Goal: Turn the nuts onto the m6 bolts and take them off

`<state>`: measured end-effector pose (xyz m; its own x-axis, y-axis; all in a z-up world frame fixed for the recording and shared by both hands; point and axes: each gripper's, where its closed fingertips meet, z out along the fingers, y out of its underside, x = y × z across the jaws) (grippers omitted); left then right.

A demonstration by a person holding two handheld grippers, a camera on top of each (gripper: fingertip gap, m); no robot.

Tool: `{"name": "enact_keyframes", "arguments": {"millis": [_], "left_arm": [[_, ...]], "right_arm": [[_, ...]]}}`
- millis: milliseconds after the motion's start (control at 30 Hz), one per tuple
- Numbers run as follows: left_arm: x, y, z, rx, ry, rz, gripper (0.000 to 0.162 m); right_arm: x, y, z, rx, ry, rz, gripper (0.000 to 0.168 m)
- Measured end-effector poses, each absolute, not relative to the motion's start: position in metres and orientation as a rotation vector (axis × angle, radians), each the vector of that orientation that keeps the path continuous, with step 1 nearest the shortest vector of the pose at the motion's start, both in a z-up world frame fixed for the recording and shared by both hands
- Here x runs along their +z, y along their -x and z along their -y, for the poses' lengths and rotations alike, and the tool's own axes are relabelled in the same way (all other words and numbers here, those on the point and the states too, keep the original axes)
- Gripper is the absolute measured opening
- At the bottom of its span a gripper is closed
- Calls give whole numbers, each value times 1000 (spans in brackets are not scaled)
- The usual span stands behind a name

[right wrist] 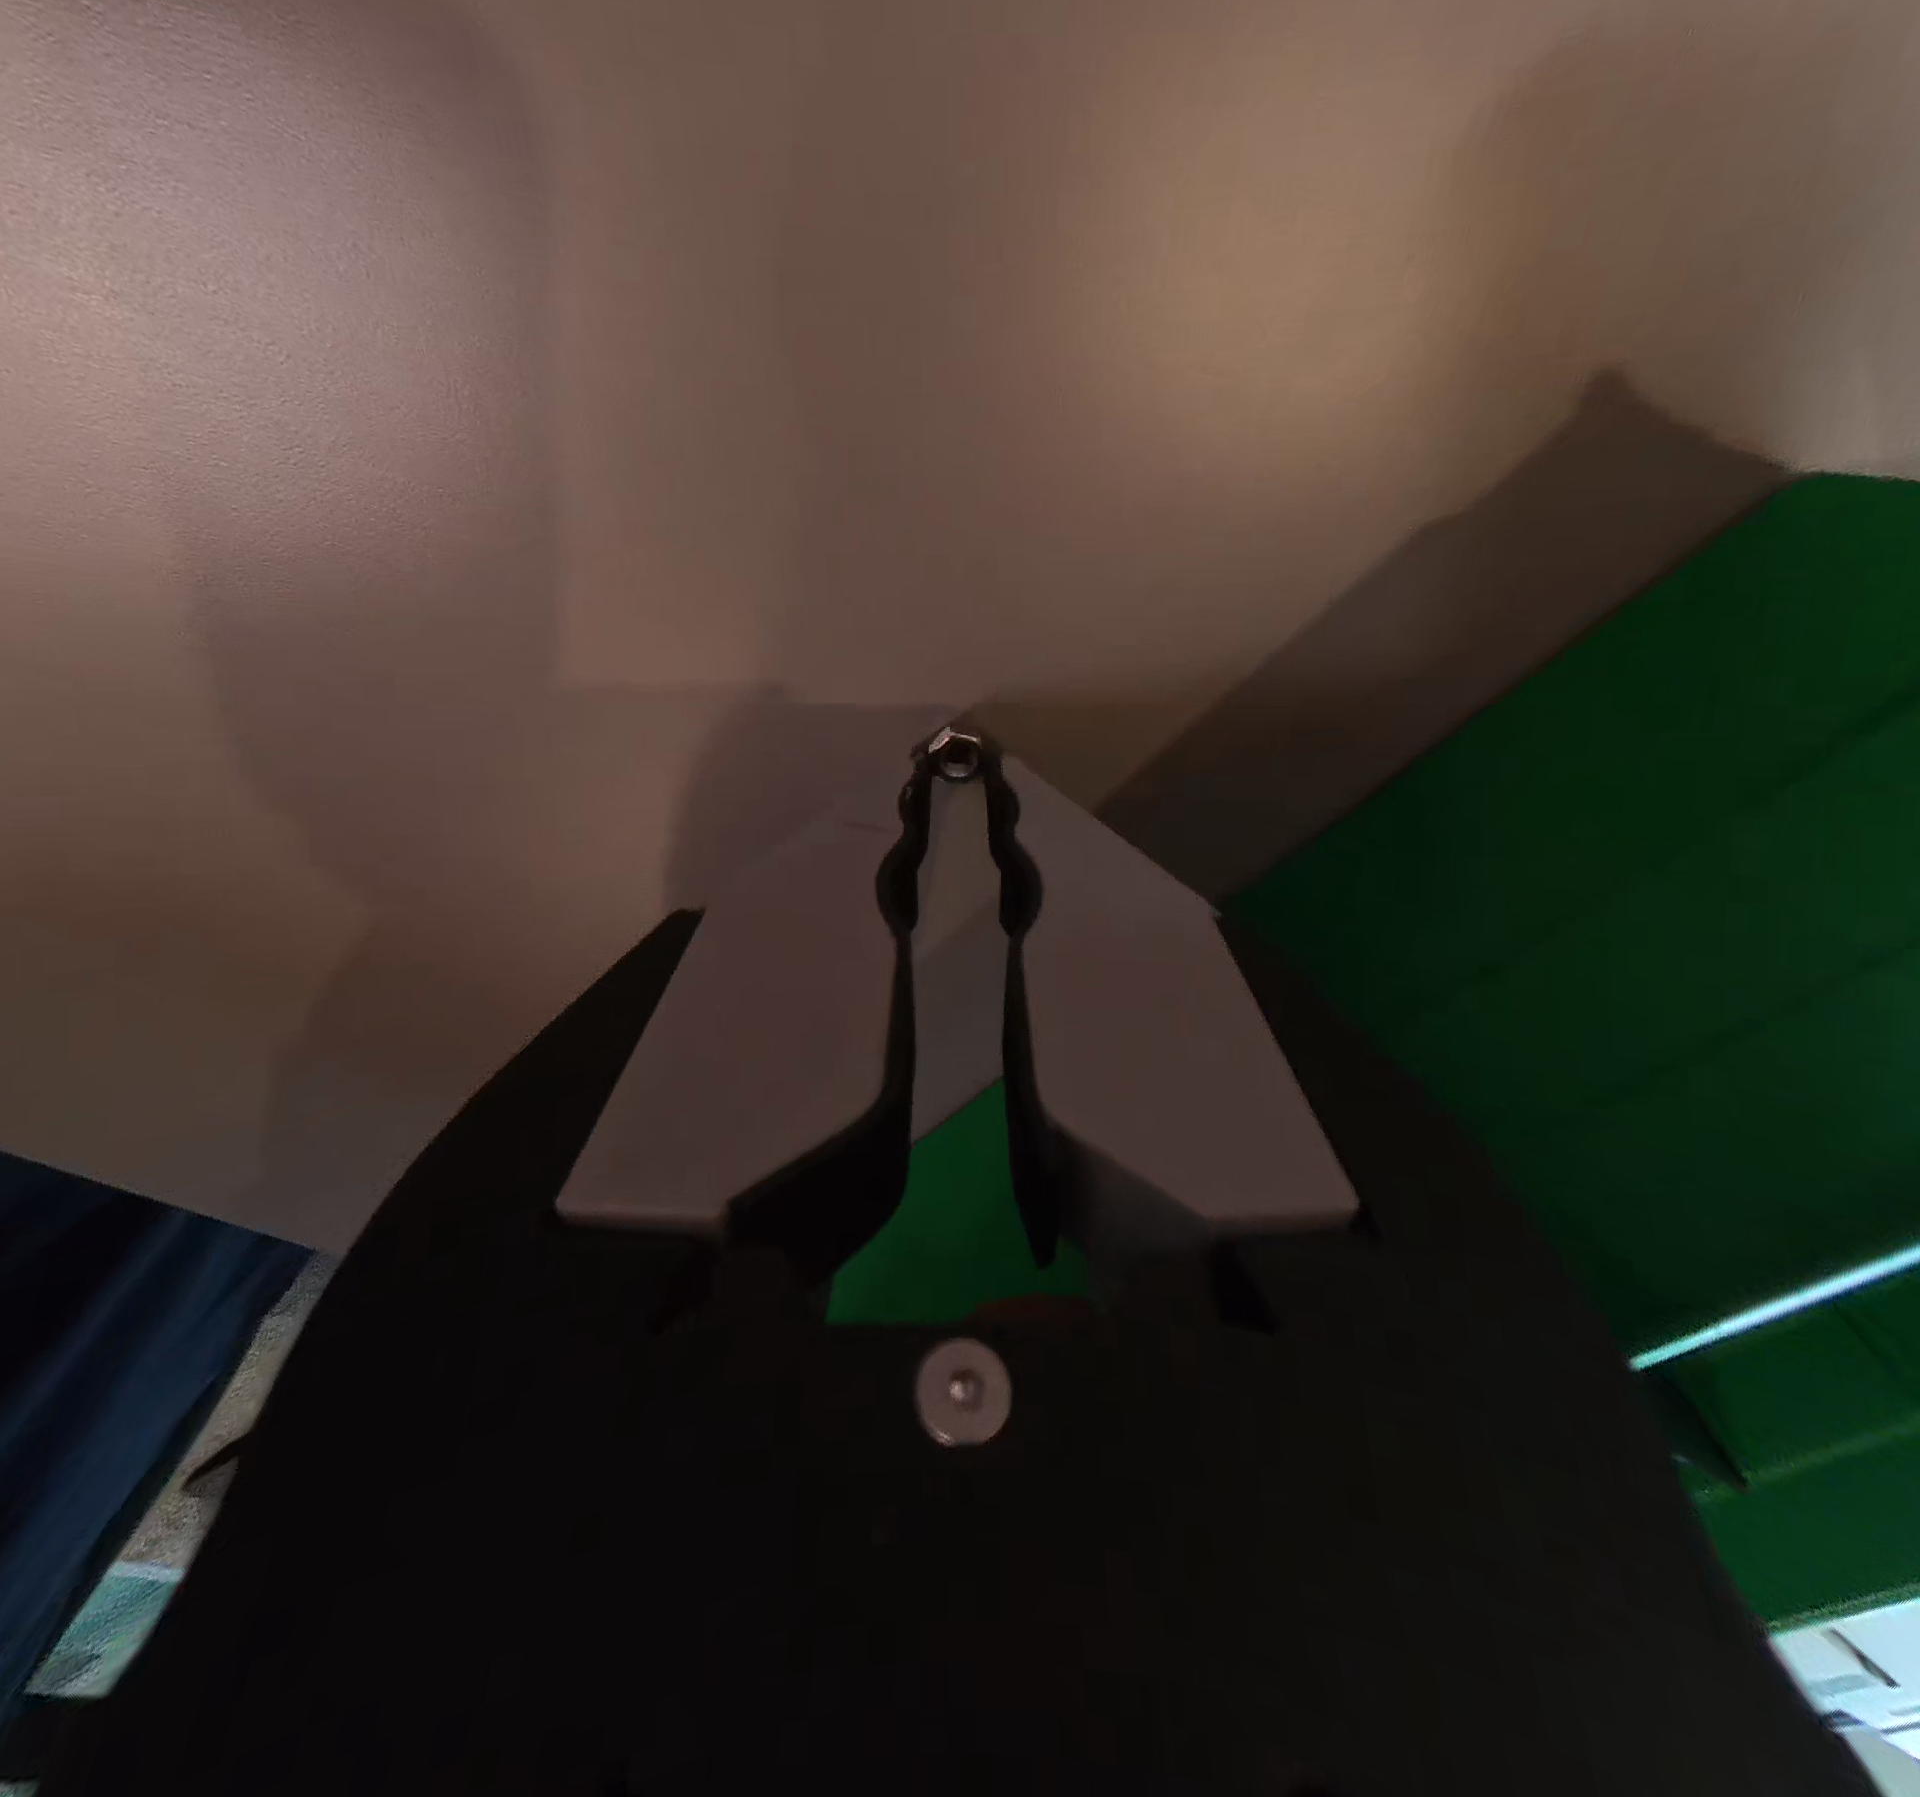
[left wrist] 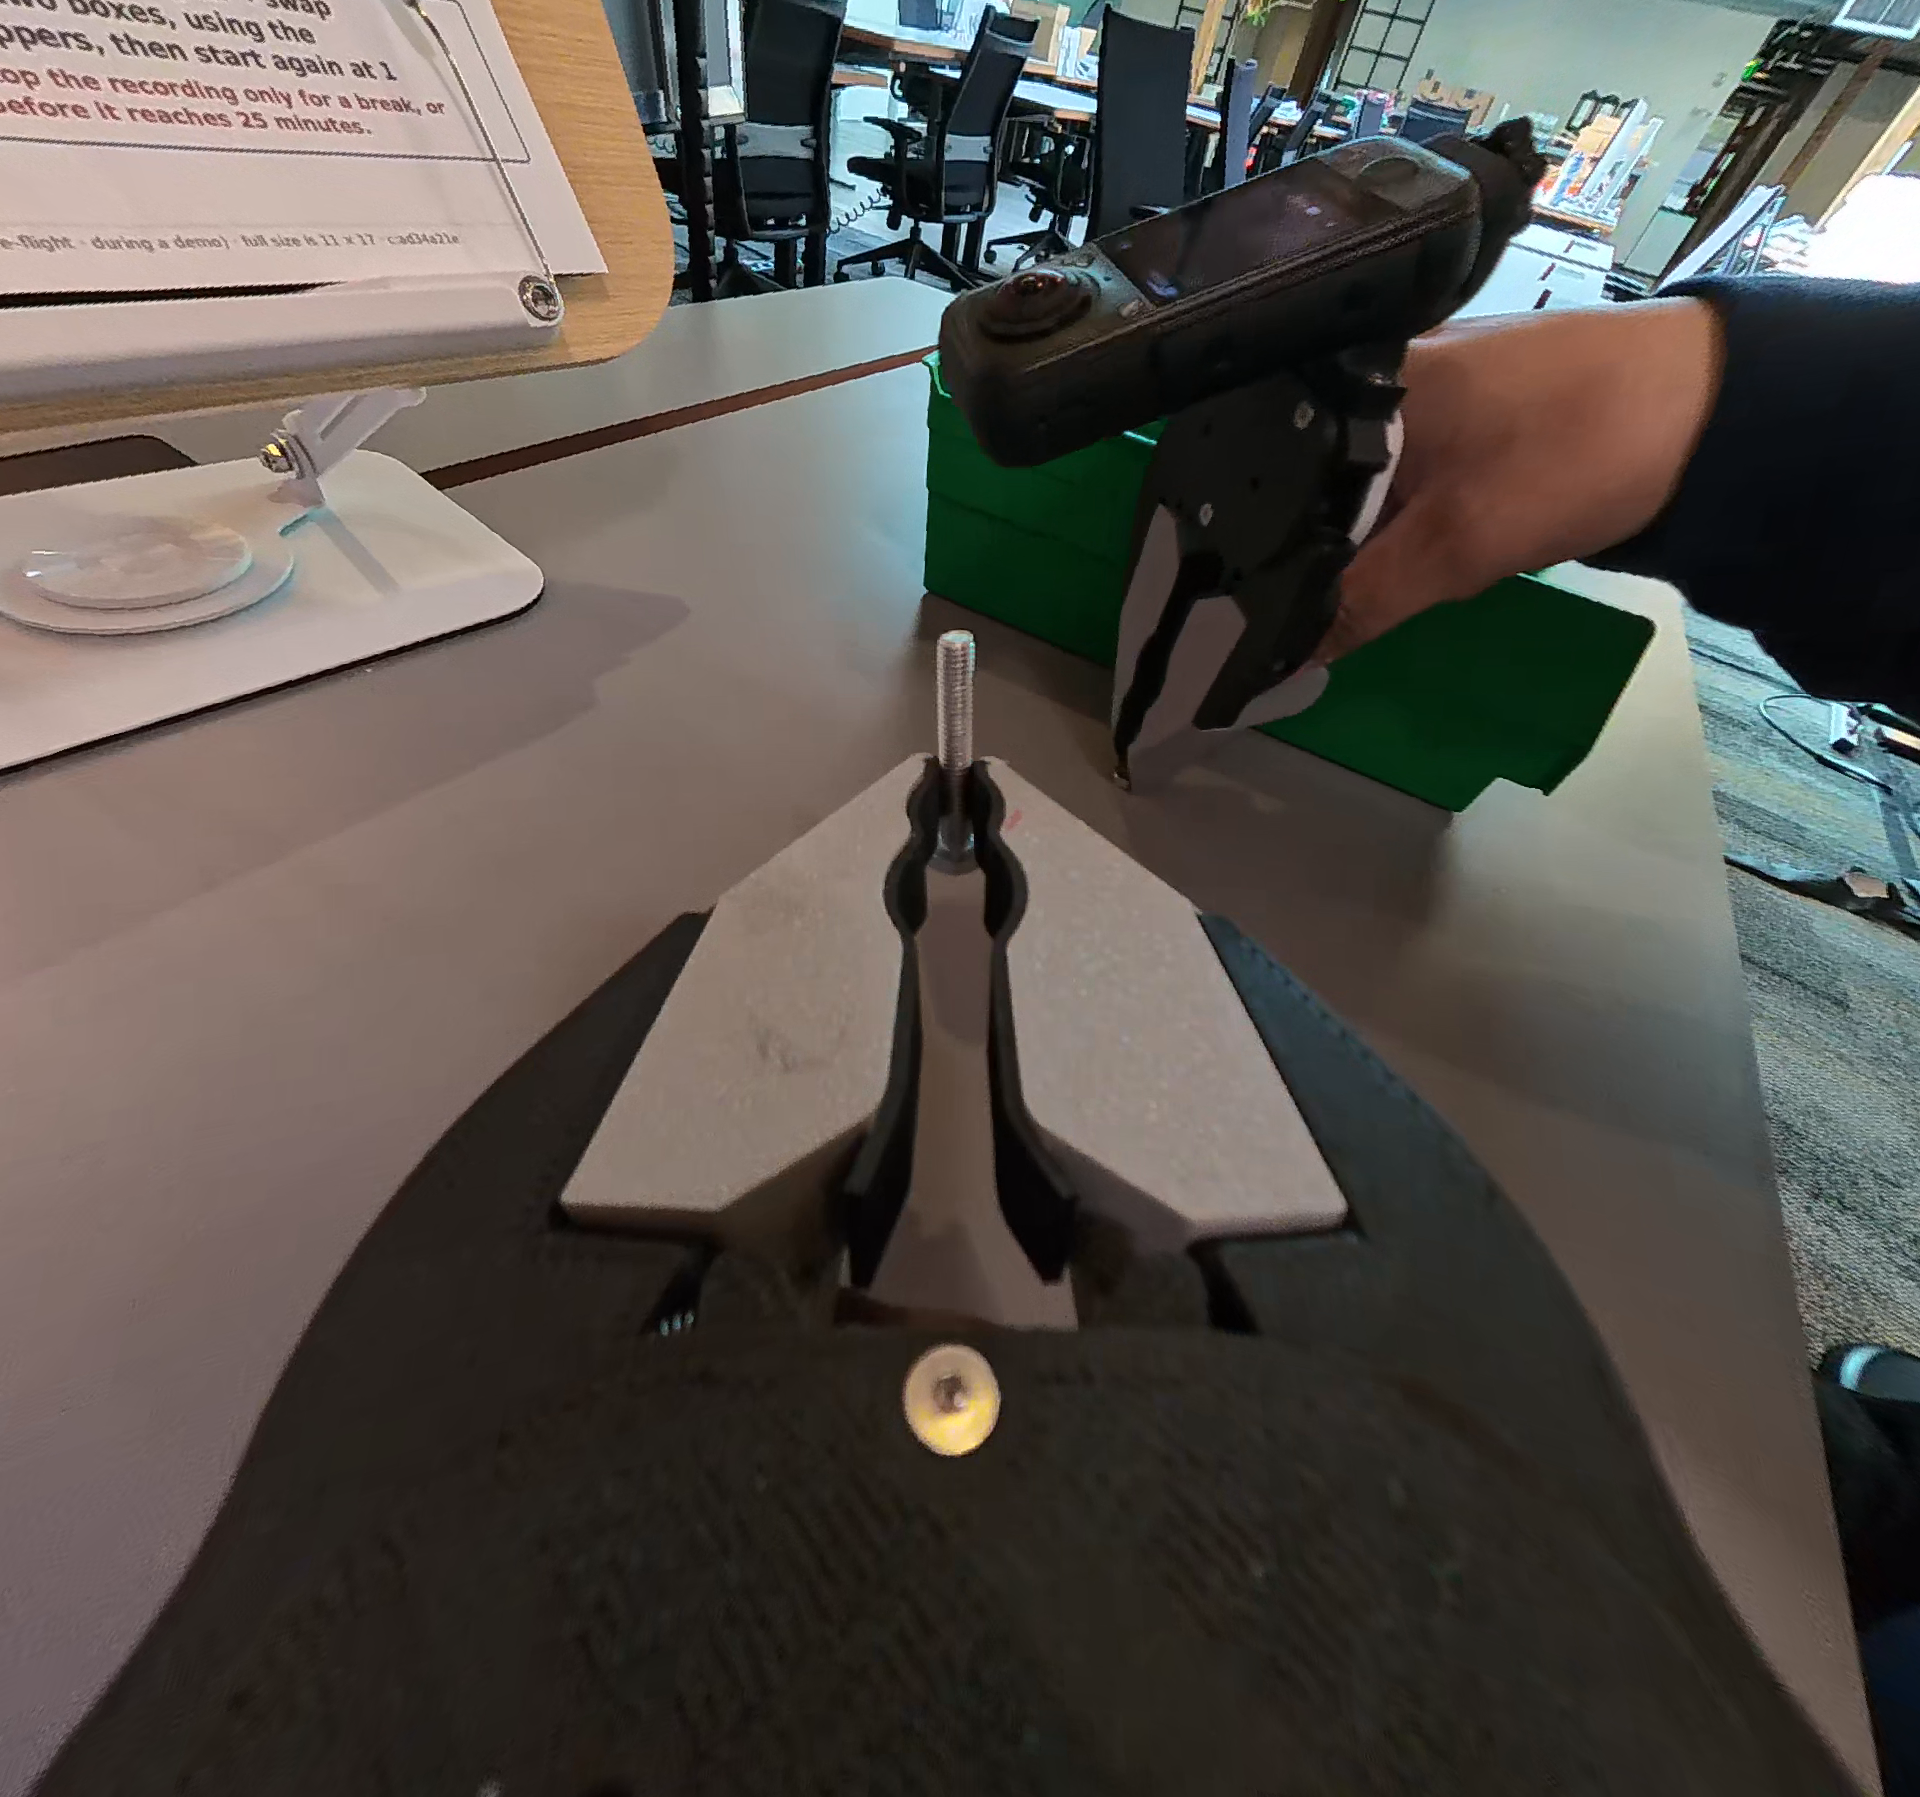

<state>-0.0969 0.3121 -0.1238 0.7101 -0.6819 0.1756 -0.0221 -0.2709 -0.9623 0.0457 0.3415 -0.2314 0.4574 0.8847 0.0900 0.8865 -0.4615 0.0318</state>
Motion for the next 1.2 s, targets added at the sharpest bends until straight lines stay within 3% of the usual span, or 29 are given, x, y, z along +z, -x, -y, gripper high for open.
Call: {"name": "enact_keyframes", "arguments": {"millis": [233,433,600,867,967,1167,1200], "left_arm": [[-124,97,-312,-704,1749,-564,2],[-127,95,-311,-707,1755,-579,2],[-129,89,-308,-727,1753,-604,2],[-144,65,-298,-663,1766,-756,2],[-147,56,-293,-657,1740,-808,2],[-143,40,-287,-642,1695,-828,2],[-141,38,-286,-637,1681,-842,2]], "right_arm": [[-213,-30,-334,28,2597,1604,7],[-129,-44,-321,211,2410,1480,7],[-78,-116,-321,167,2347,1257,7],[-154,-204,-322,39,2553,1145,7],[-176,-207,-320,109,2616,1118,18],[-143,-153,-309,313,2418,1136,21],[-131,-132,-303,370,2341,1167,12]]}}
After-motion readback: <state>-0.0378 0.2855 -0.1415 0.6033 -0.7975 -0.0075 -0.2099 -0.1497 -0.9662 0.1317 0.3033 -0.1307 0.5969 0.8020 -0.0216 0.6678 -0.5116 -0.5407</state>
